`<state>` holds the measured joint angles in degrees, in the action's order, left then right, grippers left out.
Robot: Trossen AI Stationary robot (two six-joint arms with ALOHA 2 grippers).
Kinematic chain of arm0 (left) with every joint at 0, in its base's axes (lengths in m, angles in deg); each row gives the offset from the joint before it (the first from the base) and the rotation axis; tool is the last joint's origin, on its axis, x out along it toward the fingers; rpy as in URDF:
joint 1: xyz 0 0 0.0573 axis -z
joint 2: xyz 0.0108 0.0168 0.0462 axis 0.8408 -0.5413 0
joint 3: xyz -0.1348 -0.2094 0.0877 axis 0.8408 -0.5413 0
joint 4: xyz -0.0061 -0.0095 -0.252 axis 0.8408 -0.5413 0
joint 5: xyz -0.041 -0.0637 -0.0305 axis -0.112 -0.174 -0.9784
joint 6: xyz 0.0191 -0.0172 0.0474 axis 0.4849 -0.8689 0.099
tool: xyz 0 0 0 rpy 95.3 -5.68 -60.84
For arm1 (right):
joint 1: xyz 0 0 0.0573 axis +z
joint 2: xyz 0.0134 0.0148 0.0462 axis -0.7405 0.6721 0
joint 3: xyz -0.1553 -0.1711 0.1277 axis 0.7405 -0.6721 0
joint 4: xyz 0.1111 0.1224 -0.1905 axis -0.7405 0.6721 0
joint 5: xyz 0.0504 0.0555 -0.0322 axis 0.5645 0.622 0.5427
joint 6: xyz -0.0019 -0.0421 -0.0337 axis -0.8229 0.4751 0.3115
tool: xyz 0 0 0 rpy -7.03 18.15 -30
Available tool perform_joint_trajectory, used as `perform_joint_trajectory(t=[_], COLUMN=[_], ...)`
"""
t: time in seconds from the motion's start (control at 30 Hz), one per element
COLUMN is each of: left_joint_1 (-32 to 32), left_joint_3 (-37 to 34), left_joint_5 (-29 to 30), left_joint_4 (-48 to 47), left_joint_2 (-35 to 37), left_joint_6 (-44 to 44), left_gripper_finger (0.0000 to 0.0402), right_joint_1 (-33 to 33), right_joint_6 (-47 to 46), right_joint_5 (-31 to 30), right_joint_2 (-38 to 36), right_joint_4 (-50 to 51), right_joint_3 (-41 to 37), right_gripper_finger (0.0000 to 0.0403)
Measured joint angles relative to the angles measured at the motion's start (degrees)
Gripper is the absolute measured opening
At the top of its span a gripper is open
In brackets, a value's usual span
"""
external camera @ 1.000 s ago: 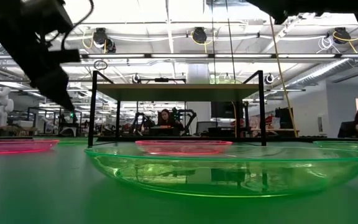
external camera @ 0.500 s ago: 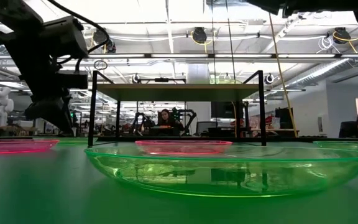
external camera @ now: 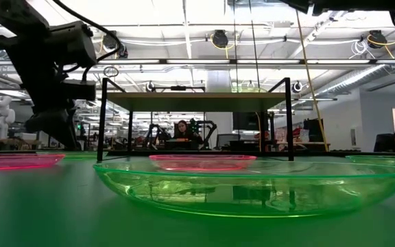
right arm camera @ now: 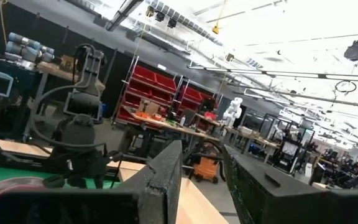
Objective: Place and stack plates onto a shelf
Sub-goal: Stack the green plate on top of the green plate on the shelf
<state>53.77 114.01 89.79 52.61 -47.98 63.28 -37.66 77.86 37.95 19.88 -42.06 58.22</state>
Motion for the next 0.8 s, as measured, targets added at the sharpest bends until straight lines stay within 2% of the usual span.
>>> perform_joint_trajectory(t=[0.2,0.67,0.8], left_joint_1=[-3.4,-6.6,-6.6], left_joint_3=[0.0,0.2,0.1], left_joint_5=[-0.1,0.5,0.9], left_joint_4=[0.3,2.4,2.9], left_joint_2=[-3.8,-9.5,-9.6], left_joint_6=[0.0,-0.2,-0.2], left_gripper_finger=[0.0113,0.0111,0.008], right_joint_1=[0.0,0.0,0.0], right_joint_6=[-0.4,-0.2,-0.1], right_joint_5=[0.0,0.0,0.0], right_joint_2=[0.0,0.0,0.0], right_joint_4=[0.3,0.9,0.9], right_joint_3=[0.0,0.0,0.0], right_gripper_finger=[0.01,0.01,0.01])
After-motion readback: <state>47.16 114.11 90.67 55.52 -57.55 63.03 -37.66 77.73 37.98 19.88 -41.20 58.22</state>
